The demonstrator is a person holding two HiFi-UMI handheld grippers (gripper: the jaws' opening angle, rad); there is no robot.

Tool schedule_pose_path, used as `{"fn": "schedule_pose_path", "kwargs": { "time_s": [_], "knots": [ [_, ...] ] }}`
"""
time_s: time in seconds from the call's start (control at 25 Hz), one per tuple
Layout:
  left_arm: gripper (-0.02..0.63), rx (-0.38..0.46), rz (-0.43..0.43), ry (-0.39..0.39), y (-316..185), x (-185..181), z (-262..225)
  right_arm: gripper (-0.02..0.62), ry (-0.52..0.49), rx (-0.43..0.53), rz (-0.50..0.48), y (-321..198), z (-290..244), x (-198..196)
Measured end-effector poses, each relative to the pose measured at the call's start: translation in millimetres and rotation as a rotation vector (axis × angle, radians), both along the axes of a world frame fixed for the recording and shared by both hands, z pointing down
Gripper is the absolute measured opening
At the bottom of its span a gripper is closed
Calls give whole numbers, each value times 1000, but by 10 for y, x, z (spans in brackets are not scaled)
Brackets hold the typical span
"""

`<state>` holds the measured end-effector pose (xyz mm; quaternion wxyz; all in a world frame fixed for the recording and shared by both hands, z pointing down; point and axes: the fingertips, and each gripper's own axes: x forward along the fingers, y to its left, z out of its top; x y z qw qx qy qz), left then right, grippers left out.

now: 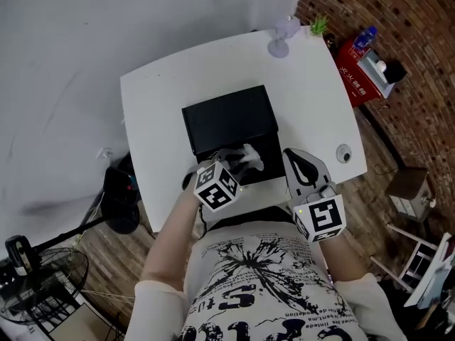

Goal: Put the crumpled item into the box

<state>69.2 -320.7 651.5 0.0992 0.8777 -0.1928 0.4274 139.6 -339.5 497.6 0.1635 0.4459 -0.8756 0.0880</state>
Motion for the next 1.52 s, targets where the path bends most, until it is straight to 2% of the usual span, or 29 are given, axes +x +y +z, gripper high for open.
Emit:
{"fn": "schedule_pose_path", "kwargs": {
  "time_s": [0.16, 0.44, 0.56, 0.76, 0.88, 1.0, 1.24, 1.32, 1.52],
  "knots": [
    [87, -12, 28, -60, 2, 11, 113, 15, 6, -2, 17, -51, -10, 67],
    [123, -45, -10, -79, -28, 7, 135, 15, 20, -7, 34, -92, -19, 155],
    [195, -30, -26, -70, -2, -18, 26, 15, 28, 6, 18, -89, -68, 121],
    [186, 13, -71, -8, 30, -93, -354, 15, 30, 43, -18, -98, -255, 8],
    [165, 85, -132, 31, -35, -202, -665, 15, 23, 65, -29, -102, -383, -58],
    [85, 179, -236, 93, -130, -324, -1027, 15, 19, 91, -48, -81, -495, -112],
    [52, 314, -423, 231, -133, -559, -1711, 15, -31, 156, -139, 4, -778, -273],
    [15, 359, -467, 262, -93, -654, -1935, 15, -33, 179, -180, 49, -856, -342],
    [14, 475, -574, 326, 48, -917, -2373, 15, -35, 201, -221, 142, -931, -450]
  ]
}}
